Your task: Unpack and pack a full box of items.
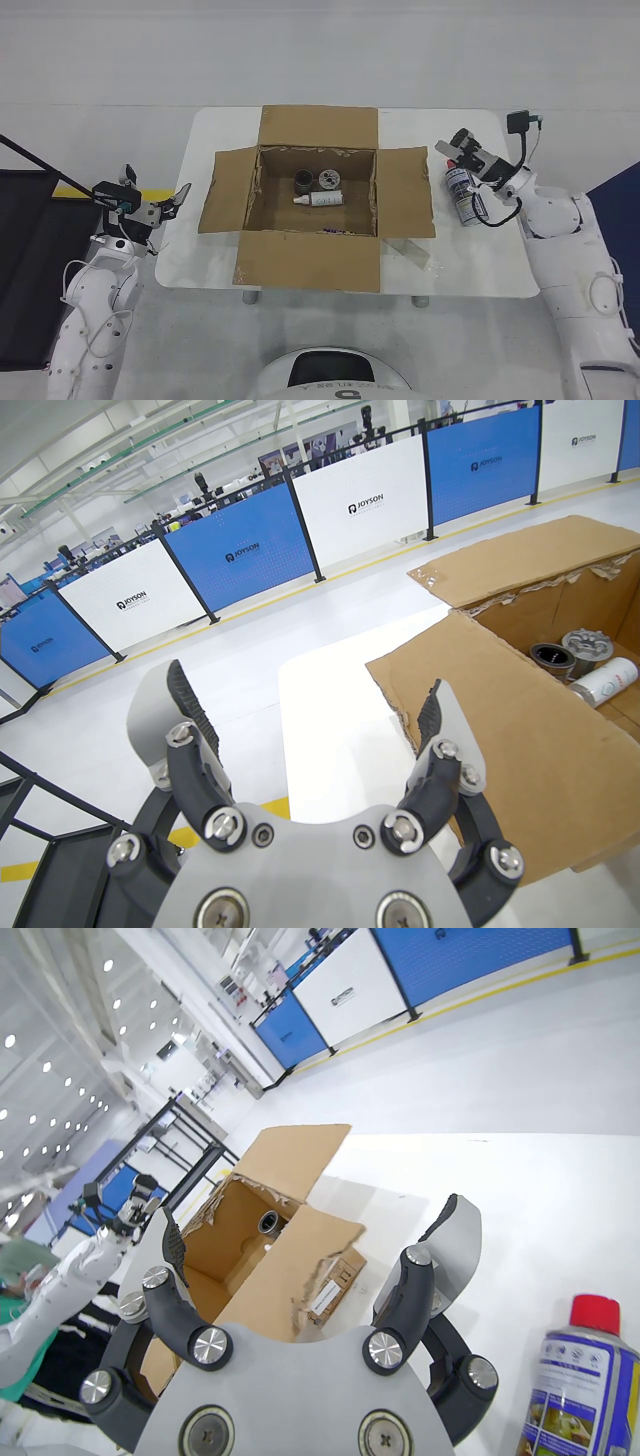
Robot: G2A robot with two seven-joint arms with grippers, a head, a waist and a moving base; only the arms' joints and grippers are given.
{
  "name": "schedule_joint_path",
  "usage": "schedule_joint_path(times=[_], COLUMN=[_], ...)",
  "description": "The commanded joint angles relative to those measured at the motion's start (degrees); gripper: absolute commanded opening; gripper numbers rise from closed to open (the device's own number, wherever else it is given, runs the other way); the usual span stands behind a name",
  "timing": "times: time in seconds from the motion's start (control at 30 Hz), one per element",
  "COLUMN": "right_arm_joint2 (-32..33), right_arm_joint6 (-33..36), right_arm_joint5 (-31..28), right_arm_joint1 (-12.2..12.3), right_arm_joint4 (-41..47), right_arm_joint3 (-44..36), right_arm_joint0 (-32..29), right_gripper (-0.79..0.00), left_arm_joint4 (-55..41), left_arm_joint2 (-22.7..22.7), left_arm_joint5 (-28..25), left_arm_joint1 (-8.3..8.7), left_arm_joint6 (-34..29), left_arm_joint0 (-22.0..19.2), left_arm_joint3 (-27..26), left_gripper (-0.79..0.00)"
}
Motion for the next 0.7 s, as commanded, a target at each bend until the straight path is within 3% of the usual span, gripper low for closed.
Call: schedule_joint_path(times=[0.0,0.17,0.3,0.33,0.43,0.47,0.5,0.57,0.67], right_arm_joint2=[-1.48,-7.48,-17.54,-20.49,-29.72,-32.79,-35.38,-40.37,-45.76], right_arm_joint6=[0.16,3.27,8.98,10.65,16.78,19.05,20.09,21.60,21.39], right_arm_joint5=[-0.05,-3.24,-1.25,-1.86,-4.83,-5.47,-5.20,-6.32,-7.59], right_arm_joint1=[-0.13,-0.79,-2.52,-3.15,-5.33,-6.18,-7.08,-8.90,-11.35], right_arm_joint4=[-3.78,-8.33,-11.28,-11.21,-11.88,-12.24,-12.71,-13.52,-15.28], right_arm_joint3=[-2.76,-7.58,-6.25,-4.76,0.96,2.92,4.89,8.02,12.24], right_arm_joint0=[1.85,7.79,16.12,18.67,26.22,28.66,30.79,34.08,37.53], right_gripper=[0.000,0.000,0.000,-0.102,-0.188,-0.145,-0.151,-0.219,-0.256], left_arm_joint4=[0.00,0.00,0.00,0.00,0.00,0.00,0.00,0.00,0.00], left_arm_joint2=[0.00,0.00,0.00,0.00,0.00,0.00,0.00,0.00,0.00], left_arm_joint5=[0.00,0.00,0.00,0.00,0.00,0.00,0.00,0.00,0.00], left_arm_joint1=[0.00,0.00,0.00,0.00,0.00,0.00,0.00,0.00,0.00], left_arm_joint6=[0.00,0.00,0.00,0.00,0.00,0.00,0.00,0.00,0.00], left_arm_joint0=[0.00,0.00,0.00,0.00,0.00,0.00,0.00,0.00,0.00], left_arm_joint3=[0.00,0.00,0.00,0.00,0.00,0.00,0.00,0.00,0.00], left_gripper=[0.000,0.000,0.000,0.000,0.000,0.000,0.000,0.000,0.000])
